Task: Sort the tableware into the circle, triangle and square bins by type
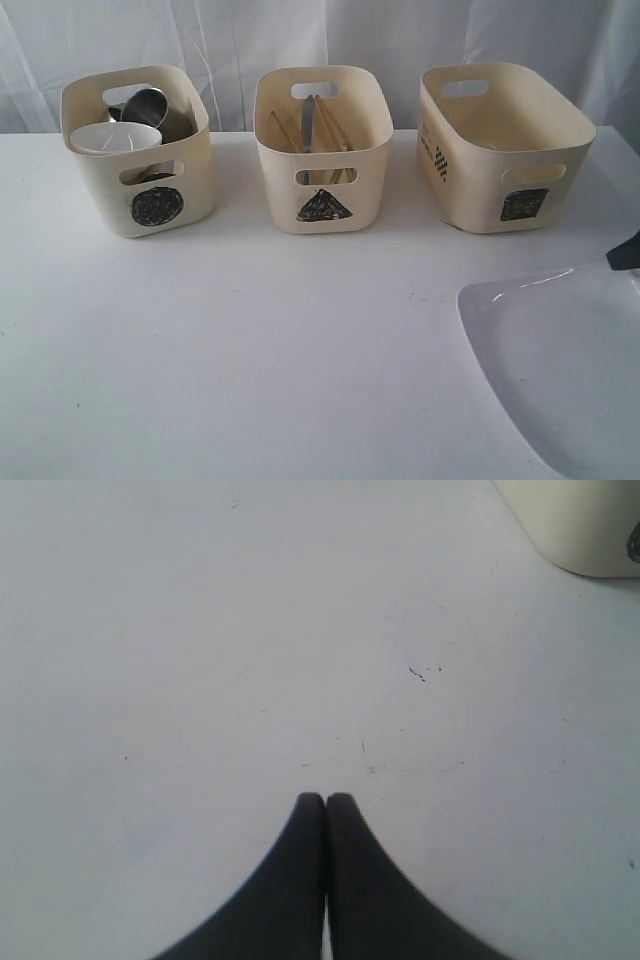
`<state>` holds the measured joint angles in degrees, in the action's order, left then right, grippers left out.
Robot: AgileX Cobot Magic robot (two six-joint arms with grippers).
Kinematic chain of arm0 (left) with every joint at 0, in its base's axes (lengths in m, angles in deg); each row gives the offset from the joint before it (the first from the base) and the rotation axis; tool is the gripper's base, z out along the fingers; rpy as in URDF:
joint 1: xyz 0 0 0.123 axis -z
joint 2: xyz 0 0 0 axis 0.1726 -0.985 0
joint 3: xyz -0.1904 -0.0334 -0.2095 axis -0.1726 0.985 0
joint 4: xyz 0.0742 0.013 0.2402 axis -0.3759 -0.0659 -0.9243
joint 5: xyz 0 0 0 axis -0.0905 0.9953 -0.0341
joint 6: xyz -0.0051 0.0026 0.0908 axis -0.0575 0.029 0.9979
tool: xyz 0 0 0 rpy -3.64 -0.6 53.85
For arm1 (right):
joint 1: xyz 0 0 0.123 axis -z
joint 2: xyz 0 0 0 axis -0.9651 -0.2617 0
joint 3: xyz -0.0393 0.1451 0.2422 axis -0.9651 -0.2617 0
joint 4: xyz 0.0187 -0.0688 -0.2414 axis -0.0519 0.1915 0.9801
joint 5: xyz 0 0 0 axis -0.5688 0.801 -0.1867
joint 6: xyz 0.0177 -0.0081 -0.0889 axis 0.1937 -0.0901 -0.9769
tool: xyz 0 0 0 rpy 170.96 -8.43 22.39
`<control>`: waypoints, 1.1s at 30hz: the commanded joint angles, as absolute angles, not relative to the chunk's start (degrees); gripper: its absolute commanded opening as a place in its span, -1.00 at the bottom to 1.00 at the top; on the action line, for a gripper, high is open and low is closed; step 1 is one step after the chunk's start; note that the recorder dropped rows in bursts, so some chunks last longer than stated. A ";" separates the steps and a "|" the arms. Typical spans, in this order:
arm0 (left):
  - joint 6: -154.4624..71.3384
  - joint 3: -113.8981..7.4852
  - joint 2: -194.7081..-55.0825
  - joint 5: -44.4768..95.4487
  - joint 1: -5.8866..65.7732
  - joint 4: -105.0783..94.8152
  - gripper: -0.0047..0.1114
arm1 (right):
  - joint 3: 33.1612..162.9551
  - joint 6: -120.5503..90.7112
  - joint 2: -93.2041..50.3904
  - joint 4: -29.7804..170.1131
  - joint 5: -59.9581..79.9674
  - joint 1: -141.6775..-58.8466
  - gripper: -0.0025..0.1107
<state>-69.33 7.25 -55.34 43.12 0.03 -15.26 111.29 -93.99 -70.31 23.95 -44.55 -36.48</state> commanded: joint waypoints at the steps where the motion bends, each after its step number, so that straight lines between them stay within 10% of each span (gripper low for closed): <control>1: -69.30 7.49 -55.08 43.33 0.00 -15.07 -0.92 | 111.06 -88.74 -70.65 20.28 -48.48 -35.95 0.16; 13: -69.30 7.49 -55.08 43.33 0.00 -15.07 -0.92 | 111.06 -117.14 -76.40 22.82 -49.55 -35.95 0.12; 22: -69.30 7.49 -55.08 43.33 0.00 -15.07 -0.92 | 111.06 -120.58 -82.21 29.21 -52.59 -35.95 -0.94; 33: -69.30 7.49 -55.08 43.33 0.00 -15.07 -0.92 | 111.06 -112.83 -82.21 31.70 -58.77 -37.37 -0.93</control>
